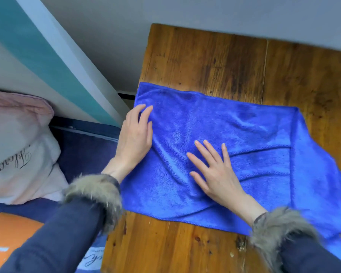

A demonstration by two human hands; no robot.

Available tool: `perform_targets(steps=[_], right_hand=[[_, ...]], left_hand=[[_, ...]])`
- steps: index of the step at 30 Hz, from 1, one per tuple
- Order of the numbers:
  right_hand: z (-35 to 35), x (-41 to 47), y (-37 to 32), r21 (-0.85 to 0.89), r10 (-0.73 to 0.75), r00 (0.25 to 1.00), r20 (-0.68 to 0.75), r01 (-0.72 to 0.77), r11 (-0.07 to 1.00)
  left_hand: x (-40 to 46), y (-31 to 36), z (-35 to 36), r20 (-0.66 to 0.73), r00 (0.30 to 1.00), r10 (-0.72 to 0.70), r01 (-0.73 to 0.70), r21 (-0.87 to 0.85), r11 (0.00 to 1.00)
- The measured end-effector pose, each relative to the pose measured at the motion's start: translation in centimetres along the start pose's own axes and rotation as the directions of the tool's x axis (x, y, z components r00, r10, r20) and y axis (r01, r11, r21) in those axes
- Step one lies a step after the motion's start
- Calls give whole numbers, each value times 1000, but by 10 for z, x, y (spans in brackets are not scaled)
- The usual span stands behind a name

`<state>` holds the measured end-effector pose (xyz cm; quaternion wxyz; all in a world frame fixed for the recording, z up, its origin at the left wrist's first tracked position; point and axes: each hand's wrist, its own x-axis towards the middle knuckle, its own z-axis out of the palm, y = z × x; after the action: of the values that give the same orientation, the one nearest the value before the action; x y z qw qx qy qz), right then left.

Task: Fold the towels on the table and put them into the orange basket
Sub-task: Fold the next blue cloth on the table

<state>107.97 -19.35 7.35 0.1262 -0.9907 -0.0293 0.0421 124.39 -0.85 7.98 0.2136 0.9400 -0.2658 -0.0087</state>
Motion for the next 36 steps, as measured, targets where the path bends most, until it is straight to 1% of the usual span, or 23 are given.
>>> perform_targets(steps=[2, 4, 8, 11, 14, 17, 18, 19, 21, 23, 25, 28, 30, 32, 33, 34, 36], right_hand=[[-6, 23, 8, -37, 18, 1000, 6, -18, 999], [-10, 44, 13, -63, 78, 995, 56, -75, 995], [-3, 58, 17, -102, 176, 968, 178, -160, 982], [-1, 57, 18, -140, 188, 965, 181, -164, 976], [-5, 59, 16, -127, 186, 962, 198, -163, 978], [-8, 66, 17, -99, 188, 957, 219, -169, 981], [-11, 71, 17, -94, 187, 956, 227, -170, 981], [-14, 78, 18, -85, 189, 954, 233, -174, 981], [-18, 87, 16, -68, 198, 950, 240, -187, 980], [-21, 83, 12, -58, 213, 951, 225, -205, 977], [-19, 60, 10, -38, 236, 955, 182, -233, 972], [-18, 5, 20, -34, 304, 948, 95, -302, 953], [-20, -33, 35, -30, 374, 925, 59, -373, 927], [-25, -67, 54, 5, 450, 893, -19, -450, 893], [-29, -82, 64, 37, 505, 860, -74, -504, 863], [-33, -98, 75, 82, 573, 810, -121, -567, 819], [-37, -128, 96, 173, 704, 693, -158, -682, 710]], left_hand=[[-21, -2, 1, 25, 998, -54, 52, 79, 996], [-35, -3, 4, 56, 993, -107, 101, 108, 989], [-43, 5, 10, 104, 988, -111, 93, 162, 982], [-40, 9, 8, 126, 980, -152, 122, 215, 969], [-38, 6, 4, 100, 970, -221, 189, 256, 948], [-41, 10, 4, 34, 955, -294, 268, 320, 909], [-44, 15, 6, 37, 959, -282, 256, 319, 913], [-47, 21, 11, 68, 967, -245, 215, 299, 930], [-55, 32, 23, 187, 972, -143, 92, 256, 962], [-64, 33, 33, 294, 952, -91, 17, 243, 970], [-67, 27, 37, 342, 934, -107, 15, 262, 965], [-65, 30, 32, 356, 922, -154, 60, 261, 964], [-66, 48, 32, 348, 929, -126, 48, 225, 973], [-72, 75, 38, 345, 937, -52, -15, 189, 982], [-77, 92, 44, 351, 936, -11, -54, 172, 984], [-83, 109, 51, 362, 932, 30, -93, 158, 983], [-95, 147, 67, 387, 917, 101, -165, 136, 977]])
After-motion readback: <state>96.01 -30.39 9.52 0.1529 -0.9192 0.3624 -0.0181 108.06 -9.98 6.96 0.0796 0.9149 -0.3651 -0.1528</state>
